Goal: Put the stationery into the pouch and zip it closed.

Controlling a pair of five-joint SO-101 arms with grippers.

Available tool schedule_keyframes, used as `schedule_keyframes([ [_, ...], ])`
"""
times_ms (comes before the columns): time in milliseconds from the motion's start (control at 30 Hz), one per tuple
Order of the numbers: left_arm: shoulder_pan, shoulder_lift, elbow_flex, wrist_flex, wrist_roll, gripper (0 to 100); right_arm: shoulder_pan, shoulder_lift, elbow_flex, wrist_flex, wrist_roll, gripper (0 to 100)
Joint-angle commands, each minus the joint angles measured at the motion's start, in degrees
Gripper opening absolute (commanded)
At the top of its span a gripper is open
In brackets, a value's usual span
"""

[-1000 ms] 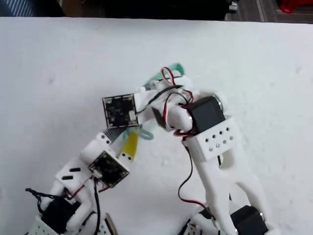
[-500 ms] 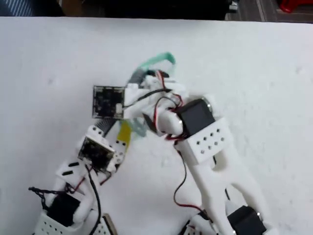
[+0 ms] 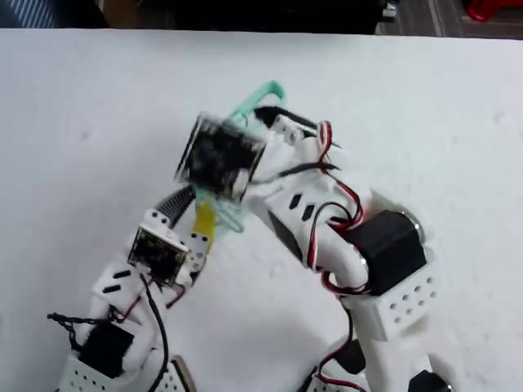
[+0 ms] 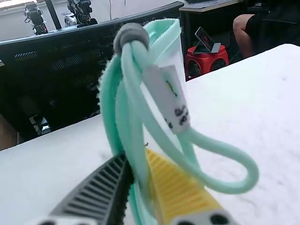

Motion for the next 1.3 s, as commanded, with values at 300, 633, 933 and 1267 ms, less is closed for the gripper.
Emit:
schedule_keyframes([
  [300,-0.22,-0.13,1.05,-1.41,0.62,2,-5.14,2.15,-2.55,-2.77,-37.01,28.1],
  [633,-0.13,-0.13,1.58,-1.41,0.26,2,-8.84,18.86,-19.08,8.04,-50.73,33.6],
  [933,-0.22,-0.13,1.58,-1.41,0.18,2,-5.23,30.99,-34.29,18.24,-52.48,22.1],
  [1267,-0.13,-0.13,1.49,-1.41,0.09,3,-4.97,30.64,-34.46,15.6,-45.27,1.9],
])
